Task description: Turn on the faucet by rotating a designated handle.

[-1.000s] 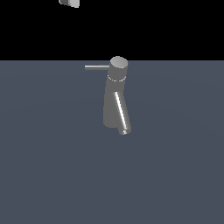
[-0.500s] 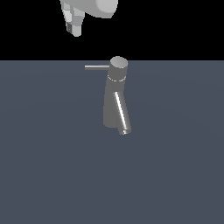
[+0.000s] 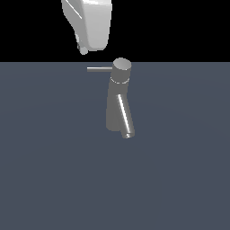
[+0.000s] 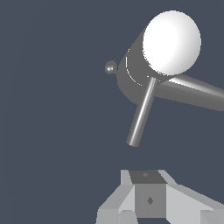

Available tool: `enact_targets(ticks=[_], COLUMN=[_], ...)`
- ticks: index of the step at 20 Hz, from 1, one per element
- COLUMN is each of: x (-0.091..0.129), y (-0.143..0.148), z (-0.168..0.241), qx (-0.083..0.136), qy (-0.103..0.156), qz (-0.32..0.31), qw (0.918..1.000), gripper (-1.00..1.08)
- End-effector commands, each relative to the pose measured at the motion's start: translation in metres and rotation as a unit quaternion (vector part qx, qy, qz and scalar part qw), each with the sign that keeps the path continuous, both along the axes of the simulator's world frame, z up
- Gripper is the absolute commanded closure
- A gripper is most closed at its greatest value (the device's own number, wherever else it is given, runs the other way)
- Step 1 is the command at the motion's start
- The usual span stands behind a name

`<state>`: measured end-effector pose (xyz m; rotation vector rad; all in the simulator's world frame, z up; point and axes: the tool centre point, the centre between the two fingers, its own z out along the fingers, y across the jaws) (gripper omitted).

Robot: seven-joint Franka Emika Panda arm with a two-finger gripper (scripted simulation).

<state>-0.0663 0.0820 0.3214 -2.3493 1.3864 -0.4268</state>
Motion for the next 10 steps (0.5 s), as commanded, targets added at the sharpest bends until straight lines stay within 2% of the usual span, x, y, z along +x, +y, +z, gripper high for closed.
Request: enact_targets(ticks=[1,10], x=[0.014,0.051], y=[-0.001,-0.007], z=[-0.007,-0.023], qx=[0.011,0.039], qy=[-0.009,-0.03], qz=[-0.029,-0.107], qw=[0.9995,0.993], gripper=[1.08,1.08])
